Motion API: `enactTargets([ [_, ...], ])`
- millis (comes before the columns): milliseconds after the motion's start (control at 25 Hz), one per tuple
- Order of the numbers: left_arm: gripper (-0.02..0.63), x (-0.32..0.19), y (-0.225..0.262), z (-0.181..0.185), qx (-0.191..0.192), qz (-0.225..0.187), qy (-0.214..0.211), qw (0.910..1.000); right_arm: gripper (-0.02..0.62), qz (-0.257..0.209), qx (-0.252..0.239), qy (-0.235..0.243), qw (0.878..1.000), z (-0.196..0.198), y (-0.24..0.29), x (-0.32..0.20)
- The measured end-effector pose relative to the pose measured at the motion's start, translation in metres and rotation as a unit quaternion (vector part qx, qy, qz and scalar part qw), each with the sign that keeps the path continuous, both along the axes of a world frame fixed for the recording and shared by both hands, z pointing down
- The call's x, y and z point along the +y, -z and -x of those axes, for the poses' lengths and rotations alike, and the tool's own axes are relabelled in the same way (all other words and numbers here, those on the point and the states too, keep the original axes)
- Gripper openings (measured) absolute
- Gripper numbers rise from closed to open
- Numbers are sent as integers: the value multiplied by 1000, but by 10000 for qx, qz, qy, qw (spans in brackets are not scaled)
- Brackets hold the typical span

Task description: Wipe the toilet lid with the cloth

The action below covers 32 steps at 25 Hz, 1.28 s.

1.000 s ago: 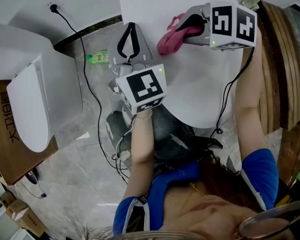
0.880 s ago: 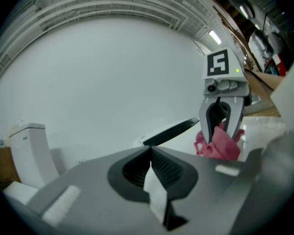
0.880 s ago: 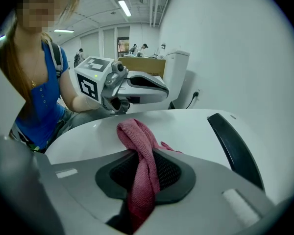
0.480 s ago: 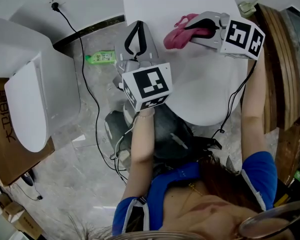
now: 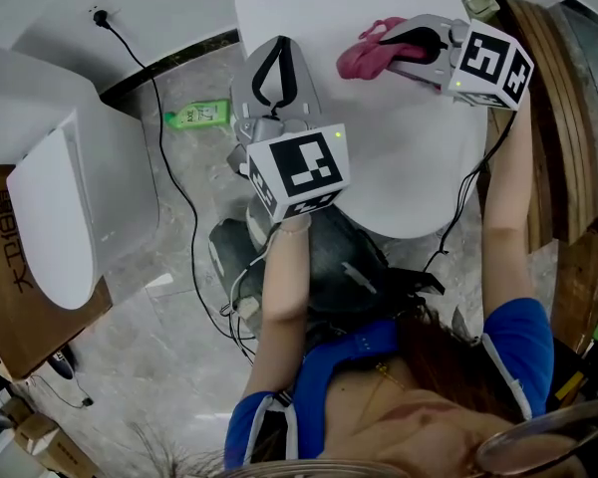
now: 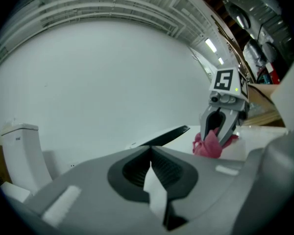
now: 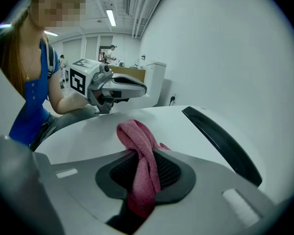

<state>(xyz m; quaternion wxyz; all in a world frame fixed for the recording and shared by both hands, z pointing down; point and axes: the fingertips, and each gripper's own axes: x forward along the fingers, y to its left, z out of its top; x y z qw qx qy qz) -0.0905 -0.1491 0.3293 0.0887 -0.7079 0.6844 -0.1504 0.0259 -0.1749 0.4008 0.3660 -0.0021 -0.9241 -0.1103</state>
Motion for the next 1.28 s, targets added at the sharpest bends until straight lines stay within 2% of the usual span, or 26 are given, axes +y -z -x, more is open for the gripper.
enactTargets([
  [360,3,3,1,-4,-11,-2,-38,10000,75,-13,-62,-280,9996,-25,1,-5],
  [1280,3,2,0,-4,-66,3,-6,10000,75,-50,-369,-650,9972,-71,-1,-14],
])
